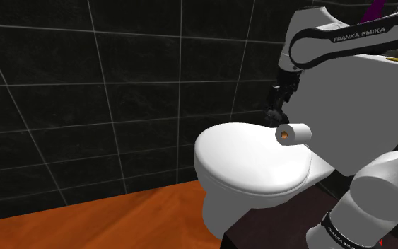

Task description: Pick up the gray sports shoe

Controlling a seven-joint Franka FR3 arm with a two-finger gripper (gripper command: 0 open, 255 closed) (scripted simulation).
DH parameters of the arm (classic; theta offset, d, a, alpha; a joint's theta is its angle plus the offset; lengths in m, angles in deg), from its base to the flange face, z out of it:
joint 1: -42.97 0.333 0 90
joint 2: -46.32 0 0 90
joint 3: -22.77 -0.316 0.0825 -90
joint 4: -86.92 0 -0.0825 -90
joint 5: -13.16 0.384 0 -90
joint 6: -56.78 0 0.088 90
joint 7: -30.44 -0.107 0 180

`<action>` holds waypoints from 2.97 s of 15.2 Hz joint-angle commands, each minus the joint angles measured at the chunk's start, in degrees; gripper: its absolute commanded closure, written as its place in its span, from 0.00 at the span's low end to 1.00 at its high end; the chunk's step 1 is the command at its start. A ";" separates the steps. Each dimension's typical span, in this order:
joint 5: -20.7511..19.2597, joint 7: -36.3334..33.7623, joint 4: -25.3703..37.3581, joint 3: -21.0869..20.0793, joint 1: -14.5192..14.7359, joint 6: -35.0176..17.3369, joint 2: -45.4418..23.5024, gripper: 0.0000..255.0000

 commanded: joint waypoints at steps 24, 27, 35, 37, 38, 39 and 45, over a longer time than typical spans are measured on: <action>-22.49 -11.95 7.63 8.04 -14.06 -28.60 -34.15 0.00; -23.54 -13.26 7.23 8.19 -14.20 -30.33 -35.63 0.00; -23.51 -13.21 7.26 8.19 -14.20 -30.29 -35.60 1.00; -23.52 -13.21 7.26 8.20 -14.21 -30.33 -35.63 1.00; -23.54 -13.26 7.23 8.19 -14.20 -30.33 -35.63 1.00; -23.12 -12.74 7.37 8.12 -14.15 -29.67 -35.04 1.00; -20.85 -9.86 8.54 7.77 -13.84 -25.57 -31.78 1.00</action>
